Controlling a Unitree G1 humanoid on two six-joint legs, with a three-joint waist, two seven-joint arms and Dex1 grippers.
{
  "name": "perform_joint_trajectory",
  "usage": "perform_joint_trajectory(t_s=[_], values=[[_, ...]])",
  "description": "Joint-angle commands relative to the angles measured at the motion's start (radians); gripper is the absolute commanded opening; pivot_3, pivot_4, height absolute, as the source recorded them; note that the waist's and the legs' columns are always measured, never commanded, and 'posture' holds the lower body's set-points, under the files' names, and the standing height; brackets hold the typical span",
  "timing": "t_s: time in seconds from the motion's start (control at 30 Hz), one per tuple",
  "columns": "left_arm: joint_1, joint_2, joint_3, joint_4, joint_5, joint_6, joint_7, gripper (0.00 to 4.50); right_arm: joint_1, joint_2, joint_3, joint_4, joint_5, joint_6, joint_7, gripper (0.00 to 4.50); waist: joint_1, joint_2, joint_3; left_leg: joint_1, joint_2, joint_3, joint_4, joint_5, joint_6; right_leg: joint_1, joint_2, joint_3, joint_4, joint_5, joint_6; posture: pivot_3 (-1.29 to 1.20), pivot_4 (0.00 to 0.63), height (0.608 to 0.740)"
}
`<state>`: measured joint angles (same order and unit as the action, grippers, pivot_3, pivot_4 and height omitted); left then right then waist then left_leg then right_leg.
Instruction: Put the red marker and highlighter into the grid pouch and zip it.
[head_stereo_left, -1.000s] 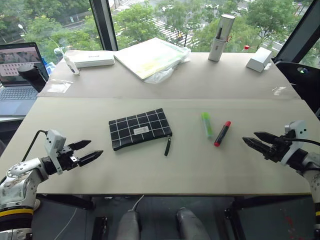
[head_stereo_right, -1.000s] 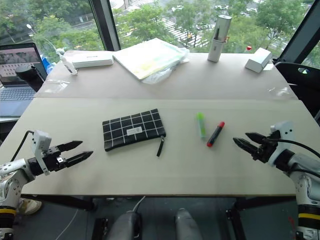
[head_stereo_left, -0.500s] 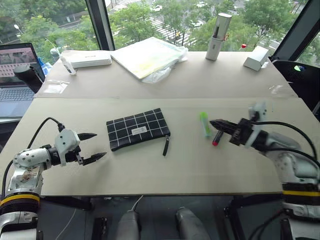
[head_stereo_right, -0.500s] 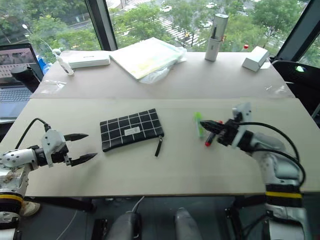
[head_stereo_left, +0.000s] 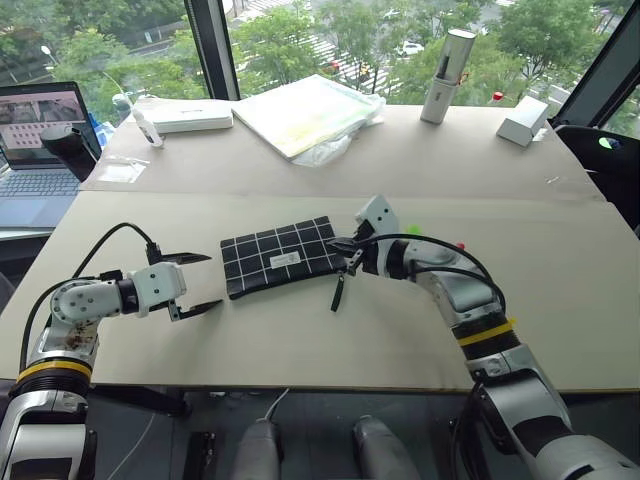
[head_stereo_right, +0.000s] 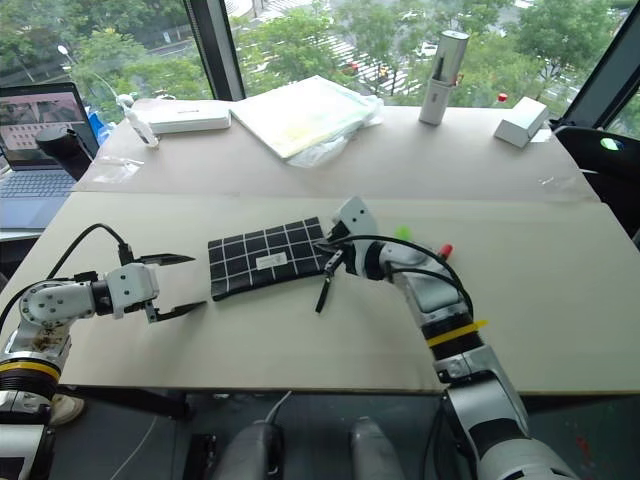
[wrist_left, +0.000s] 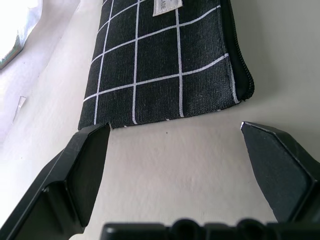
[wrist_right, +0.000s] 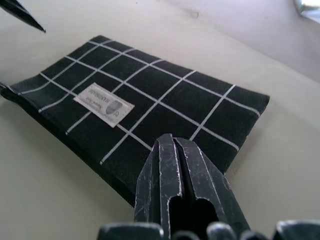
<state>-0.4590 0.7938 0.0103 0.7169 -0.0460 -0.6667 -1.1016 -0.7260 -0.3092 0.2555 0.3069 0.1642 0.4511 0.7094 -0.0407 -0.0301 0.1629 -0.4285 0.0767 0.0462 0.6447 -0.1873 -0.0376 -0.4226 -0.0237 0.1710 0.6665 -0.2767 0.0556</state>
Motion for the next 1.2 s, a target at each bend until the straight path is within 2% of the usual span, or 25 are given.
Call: perform_joint_trajectory(t_s=[0.03, 0.17, 0.3, 0.4, 0.7, 1.17, 1.2], values=[[-0.010, -0.012, -0.024, 0.044, 0.032, -0.020, 0.025, 4.50, -0.024, 0.004, 0.057, 0.056, -0.088, -0.074, 0.008, 0.09, 0.000, 0.000, 0.000, 0.000, 0.000, 0.000, 0.000, 0.000, 0.000, 0.000, 0.000, 0.000, 0.000, 0.000, 0.000, 0.00, 0.150, 0.736], [-0.026, -0.027, -0.032, 0.056, 0.022, -0.031, 0.023, 4.50, -0.025, -0.025, 0.131, 0.121, -0.193, -0.160, 0.036, 0.09, 0.001, 0.001, -0.002, 0.000, 0.000, 0.000, 0.000, 0.000, 0.000, 0.001, 0.000, 0.000, 0.000, 0.000, 0.000, 0.00, 0.150, 0.736], [-0.035, -0.044, -0.040, 0.055, 0.015, -0.038, 0.017, 4.50, -0.035, -0.032, 0.139, 0.155, -0.233, -0.217, 0.041, 0.09, 0.003, 0.000, -0.005, 0.001, 0.000, -0.001, 0.000, 0.000, 0.000, 0.002, 0.000, -0.001, 0.000, 0.000, 0.000, 0.00, 0.150, 0.736], [-0.039, -0.053, -0.047, 0.058, 0.020, -0.052, 0.015, 4.50, -0.040, -0.028, 0.127, 0.169, -0.238, -0.237, 0.046, 0.09, 0.003, -0.001, -0.005, 0.001, 0.000, -0.001, 0.000, 0.000, 0.000, 0.002, 0.000, -0.001, 0.000, 0.000, 0.000, 0.00, 0.150, 0.736], [-0.127, -0.104, -0.115, 0.194, 0.136, -0.248, 0.120, 4.50, -0.054, -0.024, 0.100, 0.181, -0.242, -0.251, 0.058, 0.09, 0.013, -0.002, -0.007, 0.002, 0.000, -0.001, 0.000, 0.000, 0.000, 0.003, 0.000, -0.001, -0.001, 0.000, 0.000, 0.00, 0.150, 0.736], [-0.184, -0.166, -0.186, 0.302, 0.169, -0.342, 0.146, 4.50, -0.059, -0.031, 0.071, 0.194, -0.245, -0.252, 0.055, 0.09, 0.029, -0.002, -0.007, 0.002, 0.000, 0.000, 0.001, 0.000, 0.000, 0.004, 0.000, -0.001, -0.001, 0.000, 0.000, 0.00, 0.150, 0.736], [-0.185, -0.169, -0.188, 0.307, 0.165, -0.343, 0.142, 3.99, -0.061, -0.030, 0.068, 0.197, -0.246, -0.252, 0.052, 0.00, 0.029, -0.002, -0.007, 0.002, 0.000, 0.000, 0.001, 0.000, 0.000, 0.004, 0.000, -0.001, -0.001, 0.000, 0.000, 0.00, 0.150, 0.736]])
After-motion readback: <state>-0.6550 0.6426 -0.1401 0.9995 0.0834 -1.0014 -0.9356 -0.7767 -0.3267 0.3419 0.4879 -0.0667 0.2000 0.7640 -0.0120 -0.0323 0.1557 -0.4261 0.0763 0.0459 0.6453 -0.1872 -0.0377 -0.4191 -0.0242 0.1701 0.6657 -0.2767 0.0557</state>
